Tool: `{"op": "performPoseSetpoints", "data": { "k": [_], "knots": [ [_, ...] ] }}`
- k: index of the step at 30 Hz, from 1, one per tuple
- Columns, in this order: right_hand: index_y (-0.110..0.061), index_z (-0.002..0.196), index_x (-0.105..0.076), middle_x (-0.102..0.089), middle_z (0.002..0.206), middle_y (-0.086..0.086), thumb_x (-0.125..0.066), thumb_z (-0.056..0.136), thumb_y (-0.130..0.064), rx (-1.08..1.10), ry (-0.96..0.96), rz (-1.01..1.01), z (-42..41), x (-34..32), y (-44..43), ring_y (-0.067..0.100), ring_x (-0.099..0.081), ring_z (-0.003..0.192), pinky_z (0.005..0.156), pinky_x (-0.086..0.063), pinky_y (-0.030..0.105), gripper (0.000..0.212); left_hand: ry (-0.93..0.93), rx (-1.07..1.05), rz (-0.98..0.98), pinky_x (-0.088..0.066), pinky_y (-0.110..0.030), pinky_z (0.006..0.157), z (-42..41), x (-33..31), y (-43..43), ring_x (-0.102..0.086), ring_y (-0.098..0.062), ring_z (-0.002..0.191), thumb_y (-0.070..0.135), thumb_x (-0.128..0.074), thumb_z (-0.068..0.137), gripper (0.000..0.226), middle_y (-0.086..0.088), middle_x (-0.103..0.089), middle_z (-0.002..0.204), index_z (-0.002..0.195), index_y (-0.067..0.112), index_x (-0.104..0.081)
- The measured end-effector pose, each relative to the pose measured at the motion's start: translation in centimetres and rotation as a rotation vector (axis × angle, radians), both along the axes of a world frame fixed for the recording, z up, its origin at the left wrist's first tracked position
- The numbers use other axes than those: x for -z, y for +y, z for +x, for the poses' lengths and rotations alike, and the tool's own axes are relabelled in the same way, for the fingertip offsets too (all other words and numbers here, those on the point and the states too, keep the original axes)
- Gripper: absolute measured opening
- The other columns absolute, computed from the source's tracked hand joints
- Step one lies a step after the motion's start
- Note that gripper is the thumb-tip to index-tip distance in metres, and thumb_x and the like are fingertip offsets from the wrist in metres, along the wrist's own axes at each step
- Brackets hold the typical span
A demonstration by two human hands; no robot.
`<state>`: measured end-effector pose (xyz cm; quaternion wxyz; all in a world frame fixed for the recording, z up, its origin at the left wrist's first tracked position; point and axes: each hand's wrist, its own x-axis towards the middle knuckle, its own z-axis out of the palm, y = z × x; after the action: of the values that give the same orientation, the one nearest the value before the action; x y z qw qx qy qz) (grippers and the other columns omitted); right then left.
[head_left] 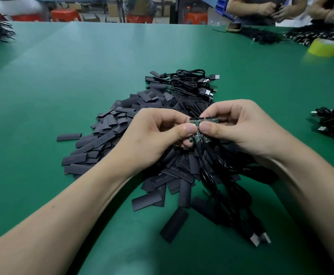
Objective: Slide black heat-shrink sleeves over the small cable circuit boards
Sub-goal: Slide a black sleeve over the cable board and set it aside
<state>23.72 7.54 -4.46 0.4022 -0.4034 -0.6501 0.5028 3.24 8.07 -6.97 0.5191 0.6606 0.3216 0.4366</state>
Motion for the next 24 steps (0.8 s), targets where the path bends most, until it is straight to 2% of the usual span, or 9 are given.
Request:
{"op": "performPoseSetpoints", "data": {
  "k": [3,7,10,12,15,17,20,22,24],
  "knots": [
    [-0.017,0.077,-0.076,-0.076,0.075,0.0,-0.074,0.073,-0.018,-0.034,0.097,-0.04,0.1,0.2,0.0,0.004,-0.068,0.063,0.061,-0.052,0.013,0.005,-0.053,0.011,-0.03,-0.058,-0.021,0.07,0.2,-0.1,-0.2,-0.068,-0.008,0.064,0.013,-0.068,0.085,0.009,-0.002,-0.074,0.074,0.09,0.008,-0.074],
    [-0.017,0.082,-0.078,-0.077,0.08,0.003,-0.078,0.071,-0.022,-0.033,0.014,-0.068,1.4,-0.3,0.4,0.006,-0.069,0.066,0.062,-0.054,0.015,0.012,-0.117,-0.02,-0.061,-0.059,-0.022,0.069,0.1,-0.2,-0.1,-0.069,-0.009,0.063,0.015,-0.071,0.081,0.01,-0.003,-0.075,0.072,0.087,0.008,-0.074],
    [-0.021,0.089,-0.078,-0.075,0.079,0.004,-0.079,0.07,-0.03,0.052,-0.252,-0.018,3.6,-1.2,0.7,0.01,-0.066,0.07,0.066,-0.052,0.014,0.021,-0.129,-0.037,-0.057,-0.06,-0.023,0.069,-0.2,-0.3,0.0,-0.07,-0.011,0.064,0.016,-0.073,0.08,0.009,-0.003,-0.074,0.071,0.085,0.008,-0.074],
    [-0.024,0.092,-0.076,-0.074,0.085,0.009,-0.08,0.069,-0.037,0.157,-0.479,0.069,4.7,-1.4,0.8,0.018,-0.066,0.074,0.072,-0.054,0.023,0.027,-0.103,-0.052,-0.014,-0.058,-0.022,0.067,-0.2,-0.4,-0.1,-0.069,-0.01,0.065,0.015,-0.075,0.082,0.005,-0.001,-0.074,0.072,0.083,0.011,-0.075],
    [-0.033,0.093,-0.076,-0.072,0.096,-0.007,-0.076,0.078,-0.049,0.274,-0.65,0.314,3.9,-1.6,0.6,0.013,-0.068,0.092,0.083,-0.054,0.032,0.022,-0.06,-0.115,0.083,-0.051,-0.017,0.067,-0.1,-0.4,-0.1,-0.063,-0.004,0.068,0.023,-0.078,0.078,0.006,0.007,-0.073,0.074,0.08,0.018,-0.076],
    [-0.033,0.091,-0.076,-0.072,0.091,-0.011,-0.072,0.085,-0.054,0.149,-0.576,0.326,2.3,-1.5,0.3,0.006,-0.066,0.084,0.073,-0.051,0.028,0.023,-0.052,-0.151,0.129,-0.045,-0.014,0.068,-0.1,-0.5,0.0,-0.059,-0.002,0.07,0.026,-0.079,0.077,0.005,0.012,-0.07,0.076,0.079,0.022,-0.075],
    [-0.025,0.086,-0.075,-0.068,0.07,-0.01,-0.069,0.09,-0.045,-0.066,-0.44,0.166,0.1,-0.9,-0.4,0.008,-0.055,0.06,0.055,-0.043,0.021,0.021,-0.037,-0.194,0.137,-0.042,-0.017,0.07,-0.2,-0.4,0.3,-0.056,-0.005,0.072,0.022,-0.082,0.079,0.008,0.008,-0.068,0.078,0.078,0.026,-0.076],
    [-0.016,0.084,-0.072,-0.074,0.074,-0.003,-0.063,0.096,-0.028,-0.121,-0.341,0.141,-0.4,-0.6,-0.8,0.002,-0.058,0.061,0.059,-0.043,0.012,0.019,-0.048,-0.207,0.117,-0.047,-0.024,0.074,-0.3,-0.4,0.4,-0.059,-0.01,0.077,0.024,-0.084,0.079,0.01,0.004,-0.071,0.081,0.078,0.03,-0.077],
    [-0.01,0.085,-0.067,-0.077,0.08,0.005,-0.056,0.099,-0.022,-0.129,-0.246,0.109,-0.6,-0.5,-0.8,0.007,-0.064,0.07,0.067,-0.047,0.016,0.022,-0.033,-0.226,0.126,-0.051,-0.028,0.077,-0.5,-0.5,0.5,-0.062,-0.012,0.079,0.025,-0.081,0.084,0.005,0.002,-0.074,0.083,0.084,0.029,-0.077]
  ]
}}
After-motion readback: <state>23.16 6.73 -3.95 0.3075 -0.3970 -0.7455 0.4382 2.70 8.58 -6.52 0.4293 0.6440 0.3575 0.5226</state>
